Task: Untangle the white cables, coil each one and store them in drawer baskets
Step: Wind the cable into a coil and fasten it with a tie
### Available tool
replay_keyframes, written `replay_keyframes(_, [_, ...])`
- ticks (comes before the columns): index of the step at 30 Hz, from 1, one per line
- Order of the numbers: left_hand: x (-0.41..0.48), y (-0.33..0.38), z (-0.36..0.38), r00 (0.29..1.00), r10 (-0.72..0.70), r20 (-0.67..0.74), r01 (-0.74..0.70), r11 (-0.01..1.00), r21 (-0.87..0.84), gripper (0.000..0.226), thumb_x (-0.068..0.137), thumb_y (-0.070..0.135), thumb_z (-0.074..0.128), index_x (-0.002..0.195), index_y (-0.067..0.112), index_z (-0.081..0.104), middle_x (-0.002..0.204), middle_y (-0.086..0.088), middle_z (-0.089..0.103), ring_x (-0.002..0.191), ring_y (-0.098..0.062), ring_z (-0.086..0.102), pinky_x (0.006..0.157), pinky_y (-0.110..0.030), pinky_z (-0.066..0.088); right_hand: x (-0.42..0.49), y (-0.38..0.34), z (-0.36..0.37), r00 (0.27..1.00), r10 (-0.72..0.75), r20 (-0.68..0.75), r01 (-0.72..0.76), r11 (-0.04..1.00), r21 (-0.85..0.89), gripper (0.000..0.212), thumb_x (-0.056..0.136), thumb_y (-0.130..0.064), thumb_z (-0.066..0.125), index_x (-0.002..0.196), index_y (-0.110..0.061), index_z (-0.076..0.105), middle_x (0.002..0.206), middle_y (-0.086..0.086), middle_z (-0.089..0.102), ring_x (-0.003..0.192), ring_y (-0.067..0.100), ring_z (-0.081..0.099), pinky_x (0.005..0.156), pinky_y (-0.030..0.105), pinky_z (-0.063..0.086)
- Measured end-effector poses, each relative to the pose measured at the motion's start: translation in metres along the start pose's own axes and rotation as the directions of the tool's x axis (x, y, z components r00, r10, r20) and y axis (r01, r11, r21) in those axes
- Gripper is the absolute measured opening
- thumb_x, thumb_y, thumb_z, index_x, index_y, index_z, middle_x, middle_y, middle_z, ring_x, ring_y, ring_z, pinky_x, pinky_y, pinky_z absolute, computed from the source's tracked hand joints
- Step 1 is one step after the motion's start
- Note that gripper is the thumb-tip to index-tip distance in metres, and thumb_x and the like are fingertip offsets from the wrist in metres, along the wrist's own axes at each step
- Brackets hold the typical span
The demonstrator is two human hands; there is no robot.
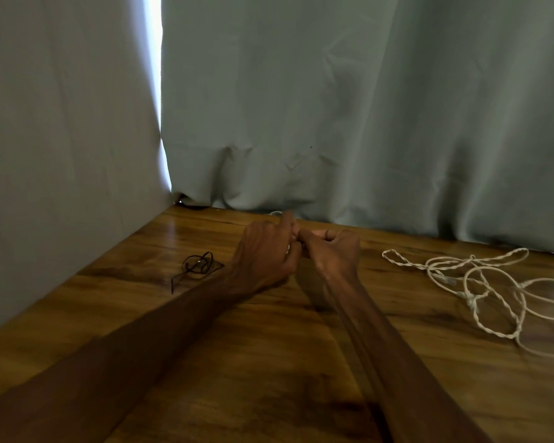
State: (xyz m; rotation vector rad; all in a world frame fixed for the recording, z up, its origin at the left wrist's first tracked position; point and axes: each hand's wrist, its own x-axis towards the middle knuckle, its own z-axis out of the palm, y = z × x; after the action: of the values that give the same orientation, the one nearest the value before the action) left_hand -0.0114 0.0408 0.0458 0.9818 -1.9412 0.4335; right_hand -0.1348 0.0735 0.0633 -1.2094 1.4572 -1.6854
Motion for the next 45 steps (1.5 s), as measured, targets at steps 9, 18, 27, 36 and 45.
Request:
replay_keyframes(9, [-0.002, 0.0, 0.008, 0.989, -0.129, 0.066, 0.138, 0.98, -0.146, 0.007, 0.092, 0.026, 0.049, 0.095, 0.02, 0.047, 0.071, 0.001, 0.064, 0.059, -0.022, 0.061, 0.057, -0.034, 0.04, 0.0, -0.003, -0.003, 0.998, -0.067, 0.001, 0.067, 0.998, -0.014, 0.005, 0.079, -0.011, 0.081, 0.075, -0.012, 0.078, 0.068, 0.001, 0.075, 0.057, 0.004, 0.069, 0.055, 0.018, 0.055])
replay_keyframes(18, [-0.002, -0.009, 0.002, 0.963, -0.164, 0.215, 0.21, 0.955, -0.211, 0.004, 0.104, 0.026, 0.05, 0.105, 0.023, 0.049, 0.084, 0.002, 0.07, 0.07, -0.016, 0.065, 0.064, -0.036, 0.048, 0.008, 0.006, -0.013, 0.957, -0.253, 0.142, 0.276, 0.944, -0.178, 0.004, 0.086, -0.011, 0.08, 0.083, -0.012, 0.078, 0.075, -0.001, 0.077, 0.063, 0.016, 0.074, 0.061, 0.03, 0.062])
replay_keyframes(27, [0.003, -0.012, -0.002, 0.983, 0.111, 0.148, -0.11, 0.994, -0.012, 0.003, 0.098, 0.02, 0.051, 0.098, 0.02, 0.048, 0.077, 0.0, 0.055, 0.066, -0.018, 0.048, 0.063, -0.036, 0.035, 0.003, 0.006, -0.012, 0.992, 0.032, 0.123, -0.05, 0.987, 0.151, 0.004, 0.084, -0.002, 0.079, 0.082, -0.004, 0.077, 0.082, 0.009, 0.079, 0.076, 0.019, 0.076, 0.064, 0.025, 0.059])
replay_keyframes(36, [0.0, -0.017, 0.003, 0.964, 0.15, 0.218, -0.134, 0.987, -0.089, 0.01, 0.105, 0.026, 0.041, 0.103, 0.021, 0.049, 0.091, -0.004, 0.057, 0.081, -0.022, 0.049, 0.076, -0.047, 0.043, 0.006, 0.01, -0.009, 1.0, 0.022, -0.012, -0.021, 0.998, 0.066, 0.005, 0.082, 0.002, 0.073, 0.084, 0.001, 0.077, 0.072, 0.012, 0.075, 0.051, 0.005, 0.066, 0.051, 0.016, 0.051])
replay_keyframes(45, [0.003, -0.021, -0.005, 0.907, 0.055, 0.418, 0.091, 0.942, -0.322, 0.031, 0.106, 0.049, 0.036, 0.125, 0.026, 0.046, 0.118, -0.001, 0.056, 0.108, -0.018, 0.052, 0.093, -0.046, 0.047, 0.009, 0.006, -0.014, 1.0, -0.019, 0.022, 0.018, 0.999, 0.046, 0.01, 0.081, 0.005, 0.069, 0.088, 0.006, 0.076, 0.077, 0.016, 0.076, 0.058, 0.01, 0.071, 0.056, 0.019, 0.056])
